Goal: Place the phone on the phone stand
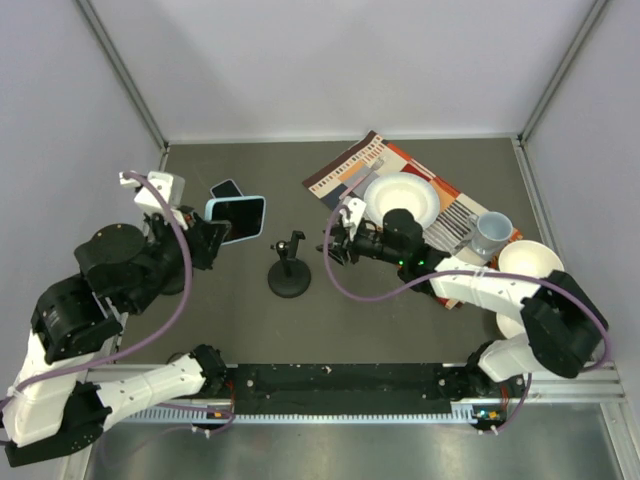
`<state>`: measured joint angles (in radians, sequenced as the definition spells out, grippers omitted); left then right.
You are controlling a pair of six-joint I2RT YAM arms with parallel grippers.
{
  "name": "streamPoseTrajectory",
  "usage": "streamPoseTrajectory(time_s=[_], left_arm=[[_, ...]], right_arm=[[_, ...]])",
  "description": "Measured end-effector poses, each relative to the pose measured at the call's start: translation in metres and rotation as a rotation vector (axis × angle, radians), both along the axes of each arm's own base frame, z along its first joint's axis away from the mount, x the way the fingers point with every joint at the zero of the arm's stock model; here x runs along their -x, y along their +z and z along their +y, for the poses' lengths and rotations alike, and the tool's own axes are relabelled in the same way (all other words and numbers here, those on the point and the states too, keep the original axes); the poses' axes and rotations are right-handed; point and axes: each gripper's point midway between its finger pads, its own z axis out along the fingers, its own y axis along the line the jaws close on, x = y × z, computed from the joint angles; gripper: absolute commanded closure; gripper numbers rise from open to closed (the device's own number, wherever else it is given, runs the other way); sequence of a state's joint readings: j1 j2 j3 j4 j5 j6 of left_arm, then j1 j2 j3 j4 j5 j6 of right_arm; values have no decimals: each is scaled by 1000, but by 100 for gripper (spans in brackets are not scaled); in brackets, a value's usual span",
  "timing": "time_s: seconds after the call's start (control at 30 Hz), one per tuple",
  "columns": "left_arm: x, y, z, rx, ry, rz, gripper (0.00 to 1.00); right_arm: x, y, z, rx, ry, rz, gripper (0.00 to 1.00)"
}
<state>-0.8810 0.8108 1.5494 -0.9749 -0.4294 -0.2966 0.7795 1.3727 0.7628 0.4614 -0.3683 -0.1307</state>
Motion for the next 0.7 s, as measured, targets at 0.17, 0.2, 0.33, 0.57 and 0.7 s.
streamPoseTrajectory(time_s=[0.17, 0.2, 0.33, 0.57, 0.7], left_arm=[[5, -3, 10, 11, 29, 26, 100], [5, -8, 9, 4, 30, 38, 100], [6, -23, 10, -31, 32, 77, 100], [11, -37, 12, -41, 23, 98, 100], [13, -39, 7, -40, -5, 107, 100]], right_arm=[[-4, -3, 21, 18, 50, -69, 55], [-5, -2, 24, 19, 53, -82, 56], [-8, 8, 34, 7, 66, -144, 60], [-14, 3, 44, 25, 90, -186, 60], [-11, 0, 46, 37, 103, -197, 61]])
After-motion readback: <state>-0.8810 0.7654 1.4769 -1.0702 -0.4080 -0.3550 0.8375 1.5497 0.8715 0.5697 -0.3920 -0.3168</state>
